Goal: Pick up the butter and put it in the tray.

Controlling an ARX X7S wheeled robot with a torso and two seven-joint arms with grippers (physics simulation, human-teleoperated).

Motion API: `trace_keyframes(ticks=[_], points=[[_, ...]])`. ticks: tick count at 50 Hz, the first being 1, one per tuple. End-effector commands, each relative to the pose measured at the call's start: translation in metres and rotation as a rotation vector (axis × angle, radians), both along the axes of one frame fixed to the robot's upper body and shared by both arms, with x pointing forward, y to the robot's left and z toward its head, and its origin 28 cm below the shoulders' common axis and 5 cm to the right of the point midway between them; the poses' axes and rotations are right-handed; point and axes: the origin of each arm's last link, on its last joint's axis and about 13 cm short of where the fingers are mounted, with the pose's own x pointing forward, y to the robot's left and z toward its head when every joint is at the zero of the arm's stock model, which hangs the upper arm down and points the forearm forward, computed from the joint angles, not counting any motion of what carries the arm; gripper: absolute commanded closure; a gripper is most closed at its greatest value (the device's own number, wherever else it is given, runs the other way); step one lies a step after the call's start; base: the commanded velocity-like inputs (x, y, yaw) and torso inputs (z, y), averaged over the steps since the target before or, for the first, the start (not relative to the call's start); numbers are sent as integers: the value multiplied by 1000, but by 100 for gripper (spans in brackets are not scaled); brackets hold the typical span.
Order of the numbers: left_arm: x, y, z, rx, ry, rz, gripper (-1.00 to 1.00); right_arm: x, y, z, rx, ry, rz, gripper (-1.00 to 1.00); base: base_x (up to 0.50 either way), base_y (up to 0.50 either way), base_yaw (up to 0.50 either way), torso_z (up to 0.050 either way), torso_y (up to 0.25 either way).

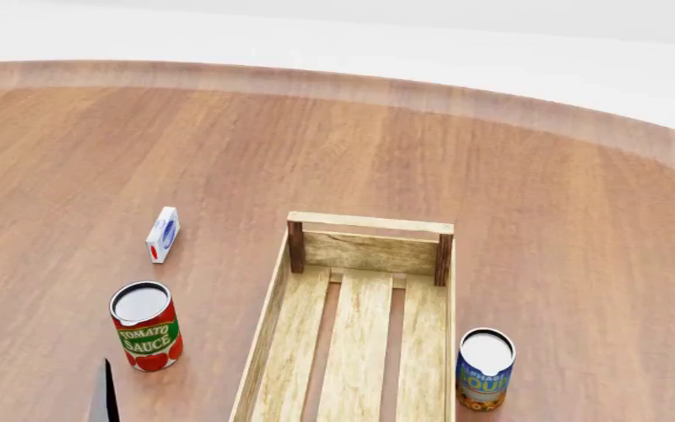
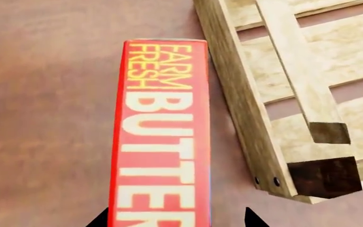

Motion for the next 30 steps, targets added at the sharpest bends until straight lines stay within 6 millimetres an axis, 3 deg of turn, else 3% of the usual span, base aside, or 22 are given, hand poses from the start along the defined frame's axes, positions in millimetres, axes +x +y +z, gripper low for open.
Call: trace_keyframes(ticks=[1, 9, 10, 30], points=[[5, 3, 0, 7, -19, 17, -100, 5, 4, -4, 30, -3, 28, -100, 0, 0, 0, 0, 0], [5, 3, 0, 9, -19, 15, -100, 4, 4, -9, 34, -6, 17, -100, 0, 0, 0, 0, 0], [5, 2, -1, 10, -19, 15, -100, 5, 4, -10, 33, -10, 16, 100, 0, 0, 0, 0, 0], [4, 2, 0, 11, -20, 11, -100, 0, 3, -7, 41, -9, 18, 100, 0, 0, 0, 0, 0]])
